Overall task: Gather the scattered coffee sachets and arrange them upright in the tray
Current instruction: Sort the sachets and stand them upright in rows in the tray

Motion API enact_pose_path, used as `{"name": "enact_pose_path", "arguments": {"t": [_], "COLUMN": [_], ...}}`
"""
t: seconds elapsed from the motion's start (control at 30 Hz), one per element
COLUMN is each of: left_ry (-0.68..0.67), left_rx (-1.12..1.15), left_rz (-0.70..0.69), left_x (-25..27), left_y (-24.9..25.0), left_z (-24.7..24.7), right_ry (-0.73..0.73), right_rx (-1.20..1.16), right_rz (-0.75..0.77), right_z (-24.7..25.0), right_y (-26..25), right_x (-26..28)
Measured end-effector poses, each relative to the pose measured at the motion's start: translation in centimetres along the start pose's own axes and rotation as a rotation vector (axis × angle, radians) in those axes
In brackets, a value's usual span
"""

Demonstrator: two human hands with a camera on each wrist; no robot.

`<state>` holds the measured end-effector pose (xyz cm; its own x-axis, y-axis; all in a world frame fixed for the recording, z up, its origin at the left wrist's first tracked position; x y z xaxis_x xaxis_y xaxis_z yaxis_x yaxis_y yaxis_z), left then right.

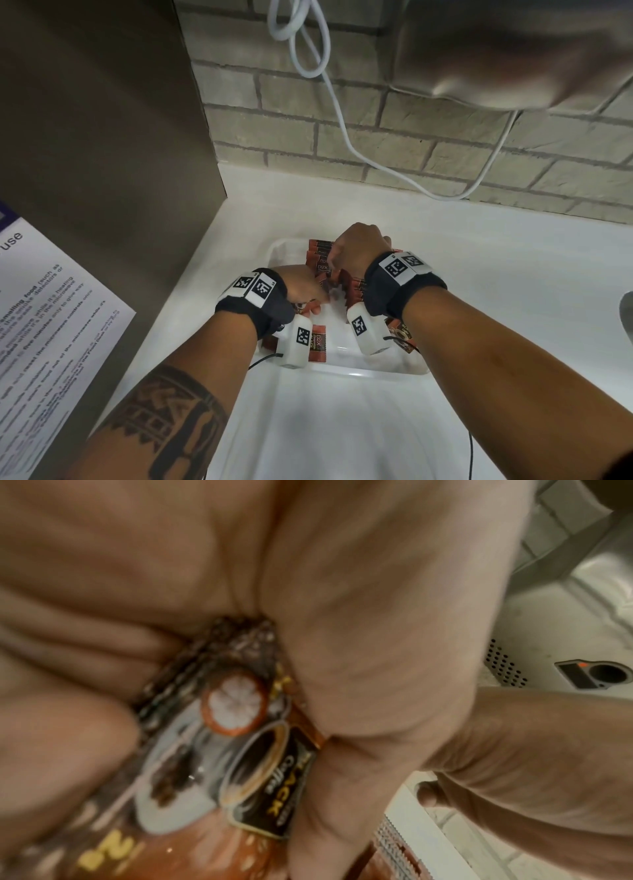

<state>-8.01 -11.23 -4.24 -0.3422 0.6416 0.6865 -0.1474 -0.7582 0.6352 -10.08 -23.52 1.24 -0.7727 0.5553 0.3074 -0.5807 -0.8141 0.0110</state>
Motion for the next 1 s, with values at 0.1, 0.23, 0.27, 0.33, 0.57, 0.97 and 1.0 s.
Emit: {"name": "enact_pose_path", "arguments": {"t": [0.1, 0.23, 0.27, 0.33, 0.57, 0.97, 1.0], "left_ry": [0.009, 0.010, 0.010, 0.014, 0.015, -0.002, -0.001], "left_rx": [0.029, 0.019, 0.035, 0.077, 0.093, 0.188, 0.195], "left_rz": [-0.016, -0.042, -0.042, -0.042, -0.042, -0.013, -0.015], "left_x": [-0.3, -0.5, -0.6, -0.5, 0.0, 1.0, 1.1], "left_y": [0.0, 0.0, -0.1, 0.0, 0.3, 0.4, 0.4], "left_z": [0.1, 0.3, 0.3, 0.4, 0.2, -0.3, -0.3], "right_ry": [-0.001, 0.001, 0.002, 0.009, 0.045, 0.051, 0.054], "right_rx": [-0.013, 0.007, 0.011, 0.005, -0.013, -0.051, -0.052], "right_rz": [0.001, 0.026, 0.032, 0.037, 0.048, 0.059, 0.058], "right_z": [0.1, 0.0, 0.0, 0.0, 0.5, 1.9, 2.1], "right_y": [0.0, -0.1, -0.1, -0.1, 0.0, 0.3, 0.4], "right_x": [-0.2, -0.2, -0.1, -0.1, 0.1, 1.5, 1.7]}}
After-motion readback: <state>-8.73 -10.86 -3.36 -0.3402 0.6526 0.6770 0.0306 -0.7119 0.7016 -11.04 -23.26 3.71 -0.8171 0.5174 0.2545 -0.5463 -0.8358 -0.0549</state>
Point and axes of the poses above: each hand's wrist, its own x-axis away from the middle knuckle, its own z-axis out of the back of the hand, y = z × x, the point moved 9 cm from there along -x, towards the middle knuckle, and after that the axes turned 14 degrees about x, right-handed, at the moved point
